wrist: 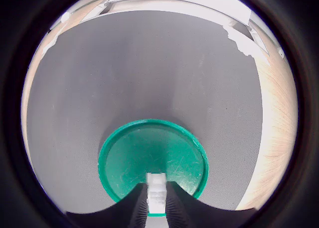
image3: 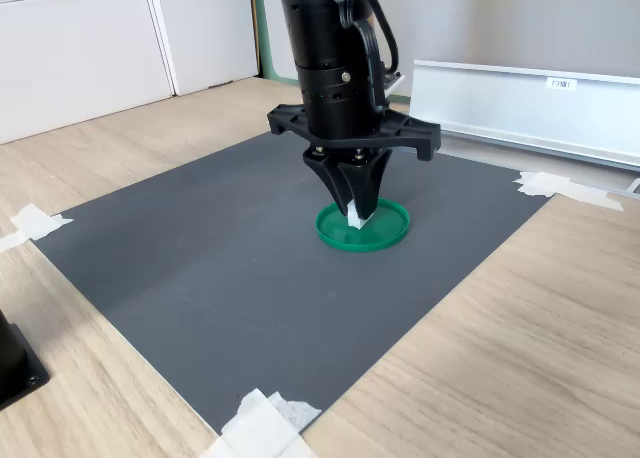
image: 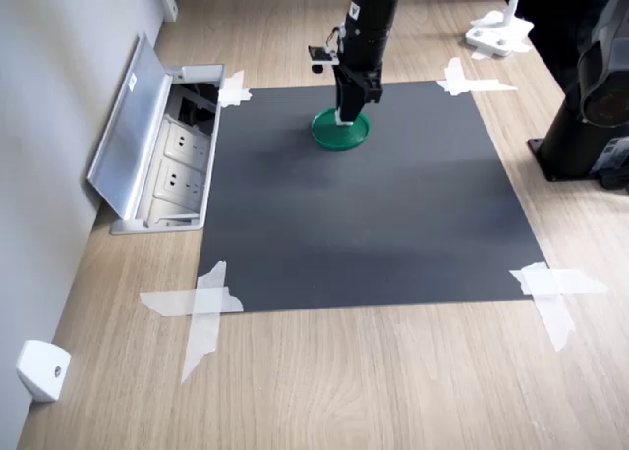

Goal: Grasp a white terminal and put it on the green lid.

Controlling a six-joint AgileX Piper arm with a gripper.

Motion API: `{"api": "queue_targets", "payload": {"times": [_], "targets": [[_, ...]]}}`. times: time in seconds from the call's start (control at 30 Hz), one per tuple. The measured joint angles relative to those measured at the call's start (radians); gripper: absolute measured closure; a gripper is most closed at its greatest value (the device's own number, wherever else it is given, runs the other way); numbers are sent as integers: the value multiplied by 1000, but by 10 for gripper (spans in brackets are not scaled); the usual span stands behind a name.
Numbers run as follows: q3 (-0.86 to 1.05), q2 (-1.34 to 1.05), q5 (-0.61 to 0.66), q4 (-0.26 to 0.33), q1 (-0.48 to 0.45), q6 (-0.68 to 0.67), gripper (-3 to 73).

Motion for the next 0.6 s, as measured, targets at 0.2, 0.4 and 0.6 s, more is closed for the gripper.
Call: {"api": "queue_targets", "payload": {"times": [0.2, 0.4, 0.6], "targets": [[0, 0, -6, 2, 0, -2, 384], [0, 0, 0, 5, 0, -2, 242], [0, 0, 19, -15, 0, 21, 198]]}}
